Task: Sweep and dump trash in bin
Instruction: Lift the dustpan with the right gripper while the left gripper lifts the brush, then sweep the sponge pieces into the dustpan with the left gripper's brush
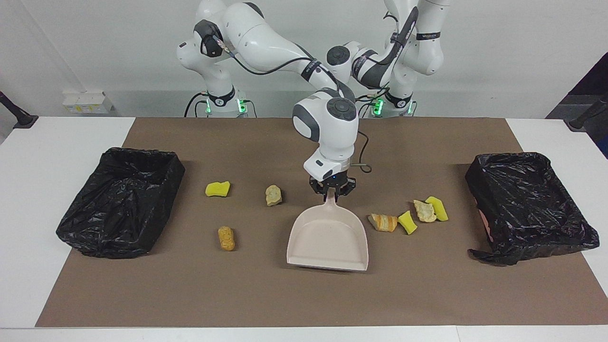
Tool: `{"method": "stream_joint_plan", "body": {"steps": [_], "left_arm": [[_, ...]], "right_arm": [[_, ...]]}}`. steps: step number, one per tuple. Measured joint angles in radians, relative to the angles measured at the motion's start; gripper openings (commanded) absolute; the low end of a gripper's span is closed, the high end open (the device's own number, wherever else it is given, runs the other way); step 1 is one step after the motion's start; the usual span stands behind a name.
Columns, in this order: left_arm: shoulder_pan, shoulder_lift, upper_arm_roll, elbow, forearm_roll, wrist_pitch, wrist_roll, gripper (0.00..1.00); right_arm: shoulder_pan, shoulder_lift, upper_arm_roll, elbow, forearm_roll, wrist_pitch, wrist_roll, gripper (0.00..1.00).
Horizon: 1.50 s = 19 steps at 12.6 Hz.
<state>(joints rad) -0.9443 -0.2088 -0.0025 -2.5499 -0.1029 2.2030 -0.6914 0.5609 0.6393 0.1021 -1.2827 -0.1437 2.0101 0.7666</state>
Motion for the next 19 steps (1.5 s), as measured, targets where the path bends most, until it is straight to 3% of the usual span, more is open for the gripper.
{"method": "stream_joint_plan", "body": {"steps": [6, 12, 16, 19], "left_arm": [[0.3, -0.029, 0.007, 0.031, 0.027, -0.126, 0.259, 0.0], [0.613, -0.044, 0.013, 0.265, 0.042, -0.35, 0.513, 0.0], [0.788, 0.026, 0.014, 0.36, 0.123, -0.346, 0.57, 0.0], [0.944, 0.103, 0.016, 0.405, 0.153, -0.272, 0.677, 0.0]], "right_arm": [[-0.044, -0.009, -0.005, -0.018, -0.002, -0.002, -0.421, 0.0], [-0.117, -0.012, -0.006, -0.033, -0.039, -0.001, -0.911, 0.0], [-0.155, -0.012, -0.007, -0.039, -0.064, 0.0, -1.174, 0.0], [-0.19, -0.012, -0.007, -0.043, -0.064, 0.007, -1.383, 0.0]]}}
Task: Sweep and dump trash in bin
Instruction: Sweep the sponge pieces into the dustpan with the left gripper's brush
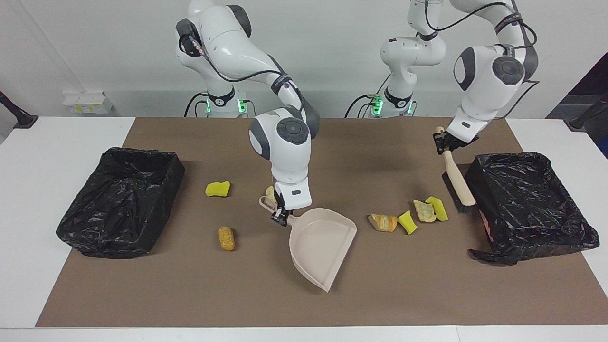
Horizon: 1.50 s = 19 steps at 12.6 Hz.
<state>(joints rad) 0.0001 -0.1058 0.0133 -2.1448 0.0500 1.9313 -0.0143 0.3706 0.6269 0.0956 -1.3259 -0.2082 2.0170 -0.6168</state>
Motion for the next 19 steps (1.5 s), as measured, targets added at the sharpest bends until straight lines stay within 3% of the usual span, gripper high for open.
{"method": "stream_joint_plan", "body": {"steps": [3, 6, 9, 19], "left_arm": [[0.046, 0.105, -0.004, 0.002, 0.008, 0.09, 0.047, 0.0], [0.021, 0.148, -0.027, -0.031, 0.008, 0.148, 0.046, 0.0], [-0.041, 0.153, -0.032, -0.081, 0.008, 0.214, 0.046, 0.0], [-0.222, 0.148, -0.037, -0.094, -0.05, 0.215, 0.039, 0.0]], "right_arm": [[-0.018, 0.0, 0.0, -0.024, 0.0, 0.048, -0.239, 0.0], [-0.029, 0.0, 0.006, -0.044, 0.006, 0.06, -0.451, 0.0], [-0.028, 0.0, 0.03, -0.05, 0.009, 0.037, -0.474, 0.0], [-0.023, 0.009, 0.038, -0.062, 0.071, 0.016, -0.475, 0.0]]}}
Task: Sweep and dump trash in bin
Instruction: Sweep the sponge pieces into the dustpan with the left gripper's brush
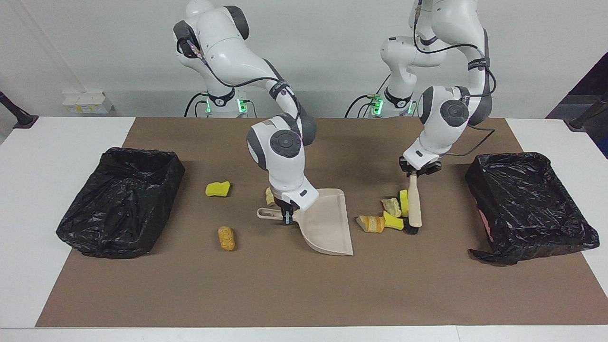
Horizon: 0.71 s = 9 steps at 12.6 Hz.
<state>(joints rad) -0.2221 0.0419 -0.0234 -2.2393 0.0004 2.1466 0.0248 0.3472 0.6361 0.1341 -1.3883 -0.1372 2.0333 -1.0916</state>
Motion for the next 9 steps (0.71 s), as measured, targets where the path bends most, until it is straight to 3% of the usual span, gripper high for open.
{"method": "stream_joint_plan", "body": {"steps": [5, 9], "left_arm": [[-0.108, 0.0, -0.001, -0.002, -0.11, 0.042, -0.03, 0.0], [-0.216, -0.001, -0.002, 0.003, -0.172, 0.115, -0.166, 0.0]], "right_arm": [[0.0, 0.0, 0.0, 0.0, 0.0, 0.0, 0.0, 0.0], [0.0, 0.0, 0.0, 0.0, 0.0, 0.0, 0.0, 0.0]]}}
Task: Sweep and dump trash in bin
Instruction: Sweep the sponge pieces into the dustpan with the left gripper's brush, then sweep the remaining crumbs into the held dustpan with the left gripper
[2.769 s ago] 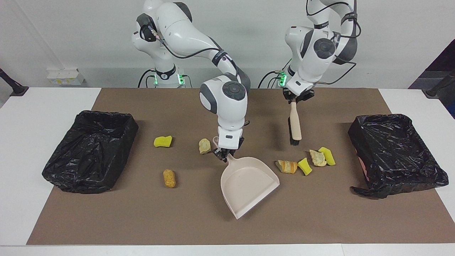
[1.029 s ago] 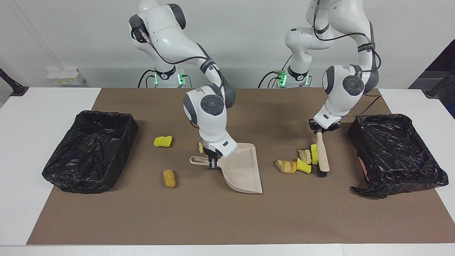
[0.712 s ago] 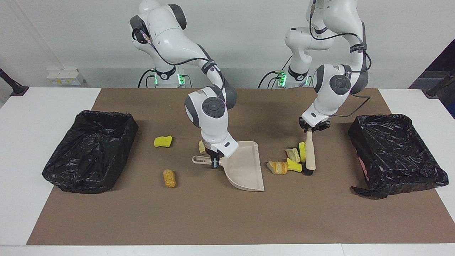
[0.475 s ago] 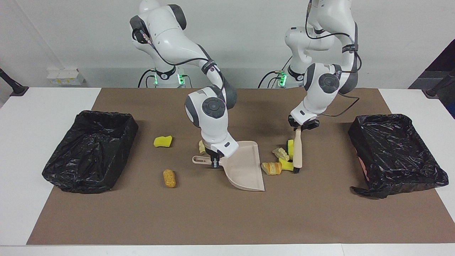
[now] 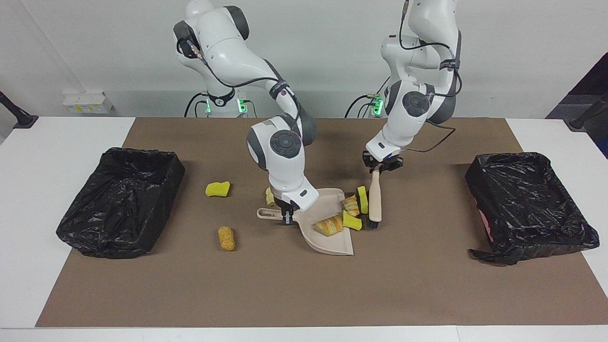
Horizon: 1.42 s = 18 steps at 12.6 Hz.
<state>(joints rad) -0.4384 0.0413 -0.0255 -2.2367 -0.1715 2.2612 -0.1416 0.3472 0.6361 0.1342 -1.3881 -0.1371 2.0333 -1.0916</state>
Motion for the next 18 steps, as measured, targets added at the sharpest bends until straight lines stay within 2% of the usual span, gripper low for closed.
{"method": "stream_joint_plan", "body": {"steps": [4, 9, 12, 18], "left_arm": [[-0.099, 0.006, -0.001, 0.052, -0.065, 0.028, -0.061, 0.0], [-0.1, 0.027, 0.021, 0.119, -0.078, 0.027, -0.182, 0.0], [-0.054, 0.026, 0.028, 0.129, -0.079, 0.006, -0.254, 0.0], [0.07, 0.015, 0.032, 0.139, -0.077, -0.124, -0.201, 0.0]], "right_arm": [[0.0, 0.0, 0.0, 0.0, 0.0, 0.0, 0.0, 0.0], [0.0, 0.0, 0.0, 0.0, 0.0, 0.0, 0.0, 0.0], [0.0, 0.0, 0.0, 0.0, 0.0, 0.0, 0.0, 0.0], [0.0, 0.001, 0.001, 0.0, 0.002, 0.01, 0.0, 0.0]]}}
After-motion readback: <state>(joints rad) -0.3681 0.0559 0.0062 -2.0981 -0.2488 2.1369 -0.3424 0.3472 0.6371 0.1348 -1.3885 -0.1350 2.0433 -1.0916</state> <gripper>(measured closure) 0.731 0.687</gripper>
